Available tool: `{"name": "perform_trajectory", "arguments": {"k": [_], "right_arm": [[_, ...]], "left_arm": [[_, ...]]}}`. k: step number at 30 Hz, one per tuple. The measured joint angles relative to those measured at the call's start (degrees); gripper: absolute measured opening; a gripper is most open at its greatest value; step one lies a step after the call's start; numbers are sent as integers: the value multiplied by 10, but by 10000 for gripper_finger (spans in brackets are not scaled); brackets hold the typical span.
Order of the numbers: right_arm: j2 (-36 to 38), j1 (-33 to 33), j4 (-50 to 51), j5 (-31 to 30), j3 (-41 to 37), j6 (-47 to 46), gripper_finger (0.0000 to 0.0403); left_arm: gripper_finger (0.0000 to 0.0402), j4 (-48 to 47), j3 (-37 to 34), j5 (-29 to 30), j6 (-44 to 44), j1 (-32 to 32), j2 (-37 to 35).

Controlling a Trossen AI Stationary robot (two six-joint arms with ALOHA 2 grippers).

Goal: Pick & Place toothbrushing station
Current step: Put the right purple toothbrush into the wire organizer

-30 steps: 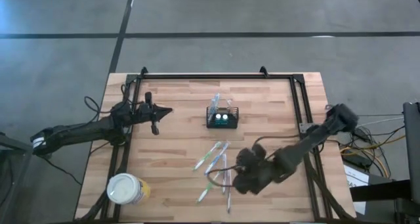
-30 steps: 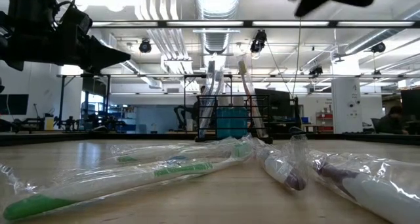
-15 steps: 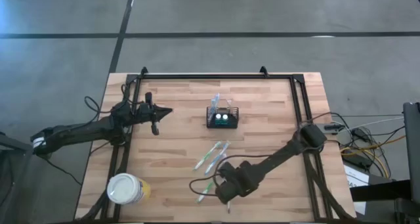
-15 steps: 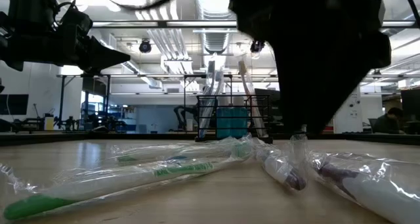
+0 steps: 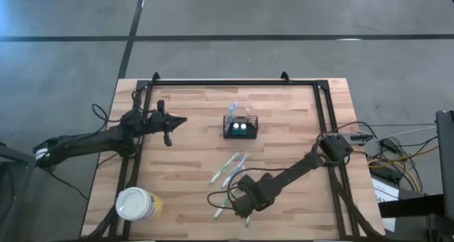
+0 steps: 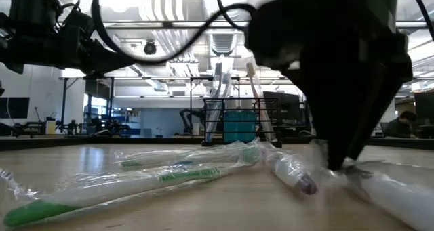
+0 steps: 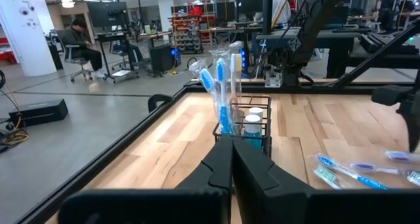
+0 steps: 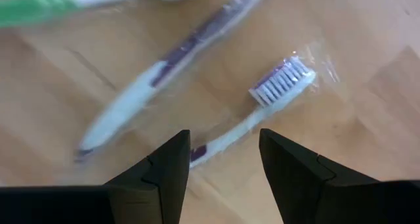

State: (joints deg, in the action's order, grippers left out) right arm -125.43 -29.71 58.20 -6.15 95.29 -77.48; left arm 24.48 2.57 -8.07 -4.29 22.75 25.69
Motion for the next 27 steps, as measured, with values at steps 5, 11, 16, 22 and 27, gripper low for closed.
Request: {"name": "perform_trajectory", "arguments": {"k": [5,11,16,22,27], "right_arm": [[1,0,-5,2,-23,11,169],[4,0,-10,4,-38,60,164],[4,0,-11,5,-38,136,124],[3,1,-11,5,-39,180,55],[4,1,-9,-6,-39,190,16]], "left_arm": [[8,-7,0,0,1,0,0],[7,-10,0,0,1,0,0],[7,-10,0,0,1,0,0],[7,-10,0,0,1,0,0],[7,-10,0,0,0,0,0]]}}
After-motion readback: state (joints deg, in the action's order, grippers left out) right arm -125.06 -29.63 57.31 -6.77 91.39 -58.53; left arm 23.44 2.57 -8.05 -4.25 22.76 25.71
